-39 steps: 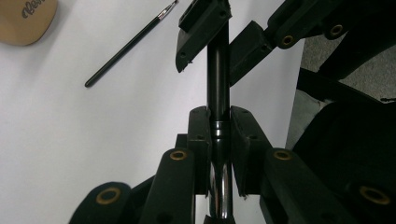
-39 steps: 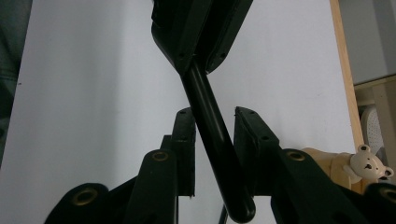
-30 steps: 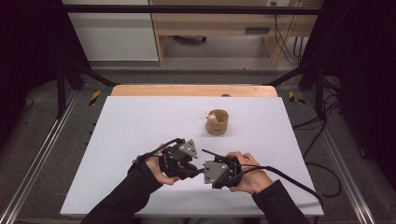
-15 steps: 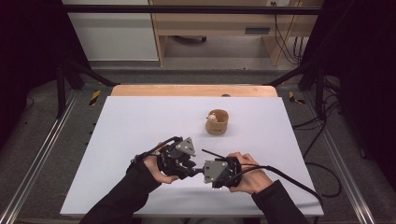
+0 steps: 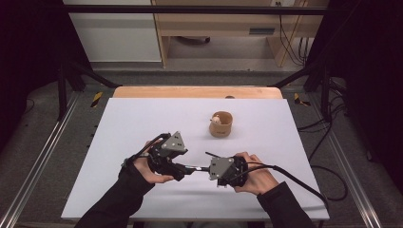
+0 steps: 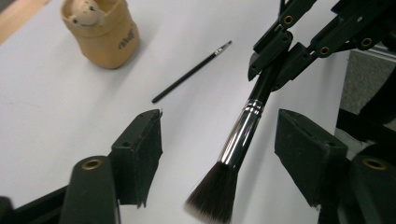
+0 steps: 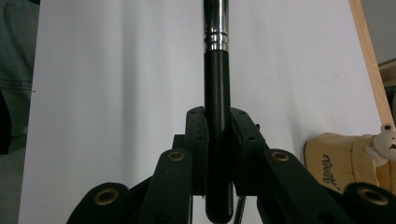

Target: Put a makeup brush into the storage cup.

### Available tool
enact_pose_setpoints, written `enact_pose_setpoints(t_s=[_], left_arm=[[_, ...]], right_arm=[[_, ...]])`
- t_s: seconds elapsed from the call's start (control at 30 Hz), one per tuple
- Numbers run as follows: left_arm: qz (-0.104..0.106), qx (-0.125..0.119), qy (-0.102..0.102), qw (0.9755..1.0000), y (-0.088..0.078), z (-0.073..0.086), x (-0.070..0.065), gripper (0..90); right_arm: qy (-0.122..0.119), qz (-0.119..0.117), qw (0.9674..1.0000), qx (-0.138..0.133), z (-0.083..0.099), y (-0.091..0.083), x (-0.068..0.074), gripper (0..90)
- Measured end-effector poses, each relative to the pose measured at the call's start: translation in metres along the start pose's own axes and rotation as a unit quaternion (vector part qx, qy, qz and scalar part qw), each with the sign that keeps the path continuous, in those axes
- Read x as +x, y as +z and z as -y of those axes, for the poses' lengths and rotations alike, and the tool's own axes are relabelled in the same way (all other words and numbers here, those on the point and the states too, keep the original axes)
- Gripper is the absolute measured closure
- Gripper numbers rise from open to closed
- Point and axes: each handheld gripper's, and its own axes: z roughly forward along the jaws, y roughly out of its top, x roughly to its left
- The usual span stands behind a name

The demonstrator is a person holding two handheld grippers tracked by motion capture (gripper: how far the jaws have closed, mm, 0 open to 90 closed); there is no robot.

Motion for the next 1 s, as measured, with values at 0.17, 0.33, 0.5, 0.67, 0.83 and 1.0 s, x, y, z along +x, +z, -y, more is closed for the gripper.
enact_pose_setpoints(t_s=[0.17, 0.33, 0.5, 0.67, 0.83, 1.0], left_arm=[[-0.017, -0.019, -0.016, 0.9995, -0.008, 0.008, 0.002, 21.8], [-0.032, -0.051, -0.041, 0.9974, -0.015, 0.019, 0.005, 15.6], [-0.041, -0.069, -0.057, 0.9951, -0.020, 0.028, 0.008, 13.5], [-0.055, -0.092, -0.078, 0.9912, -0.025, 0.038, 0.009, 10.2], [-0.067, -0.108, -0.094, 0.9874, -0.028, 0.048, 0.009, 8.6], [-0.083, -0.132, -0.120, 0.9805, -0.027, 0.062, 0.009, 8.2]], right_arm=[[0.009, 0.001, 1.0000, 0.001, 0.002, -0.001, -0.003, 79.3], [0.017, 0.007, 0.9998, 0.001, 0.003, -0.003, -0.005, 79.3], [0.029, 0.011, 0.9995, -0.004, 0.005, -0.004, -0.007, 79.3], [0.042, 0.015, 0.9990, -0.010, 0.009, -0.005, -0.008, 79.3], [0.056, 0.014, 0.9982, -0.014, 0.012, -0.007, -0.010, 79.3], [0.067, 0.022, 0.9972, -0.024, 0.014, -0.009, -0.010, 79.2]])
